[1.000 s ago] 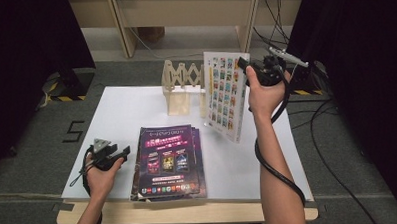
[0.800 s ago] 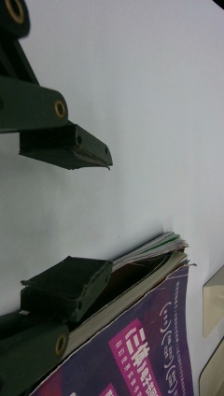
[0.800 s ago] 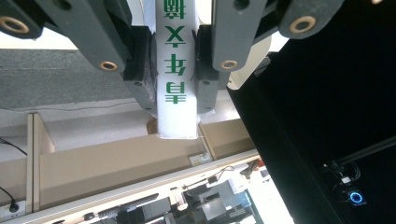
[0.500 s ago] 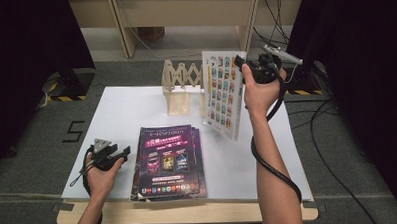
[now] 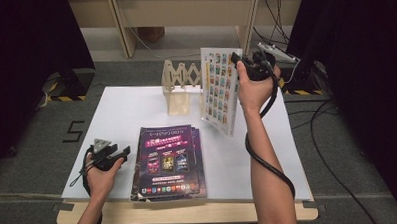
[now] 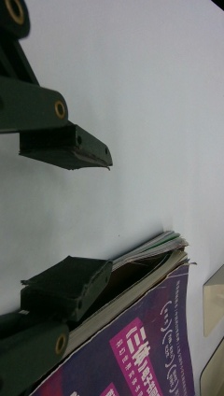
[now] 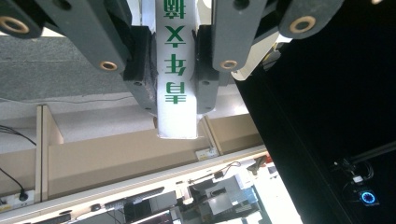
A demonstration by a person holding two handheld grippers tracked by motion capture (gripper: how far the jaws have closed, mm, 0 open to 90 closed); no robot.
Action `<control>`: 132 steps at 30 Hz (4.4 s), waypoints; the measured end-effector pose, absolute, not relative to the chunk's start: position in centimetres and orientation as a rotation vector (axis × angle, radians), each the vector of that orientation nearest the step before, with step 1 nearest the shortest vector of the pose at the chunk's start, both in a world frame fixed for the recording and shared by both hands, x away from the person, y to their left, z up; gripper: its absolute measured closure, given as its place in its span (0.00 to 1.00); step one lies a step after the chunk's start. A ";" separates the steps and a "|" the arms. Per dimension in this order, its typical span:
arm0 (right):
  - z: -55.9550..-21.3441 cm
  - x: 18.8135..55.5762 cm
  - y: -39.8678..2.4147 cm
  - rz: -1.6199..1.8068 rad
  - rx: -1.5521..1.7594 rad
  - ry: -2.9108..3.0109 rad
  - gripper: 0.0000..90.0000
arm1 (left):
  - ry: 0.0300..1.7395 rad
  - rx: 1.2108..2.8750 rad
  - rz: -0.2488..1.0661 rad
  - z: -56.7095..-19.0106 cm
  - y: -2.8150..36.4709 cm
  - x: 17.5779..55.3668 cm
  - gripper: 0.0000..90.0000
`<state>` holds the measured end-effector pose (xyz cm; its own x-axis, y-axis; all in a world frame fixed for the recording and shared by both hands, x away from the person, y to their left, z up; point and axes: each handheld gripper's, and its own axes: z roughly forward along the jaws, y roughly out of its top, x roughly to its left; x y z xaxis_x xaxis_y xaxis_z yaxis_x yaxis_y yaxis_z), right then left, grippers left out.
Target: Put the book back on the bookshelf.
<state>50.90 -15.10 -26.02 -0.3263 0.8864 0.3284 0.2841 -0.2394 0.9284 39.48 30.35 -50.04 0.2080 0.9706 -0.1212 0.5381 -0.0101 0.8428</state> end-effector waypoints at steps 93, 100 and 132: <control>-33.3 44.0 -14.4 1.475 1.127 1.510 0.81 | 1.403 1.697 0.694 -50.0 29.9 39.3 0.48; -33.6 43.0 -15.2 1.475 1.152 1.534 0.80 | 1.402 1.697 0.694 -50.0 29.9 39.3 0.48; -34.2 46.6 -15.7 1.337 1.300 1.669 0.74 | 1.386 1.710 0.697 -50.0 29.8 39.3 0.48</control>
<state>46.63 -15.70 -34.24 -0.3161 0.9432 0.1023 0.3059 -0.0007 0.9521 39.27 29.77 -49.99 0.2446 0.9671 -0.0699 0.5202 -0.0701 0.8512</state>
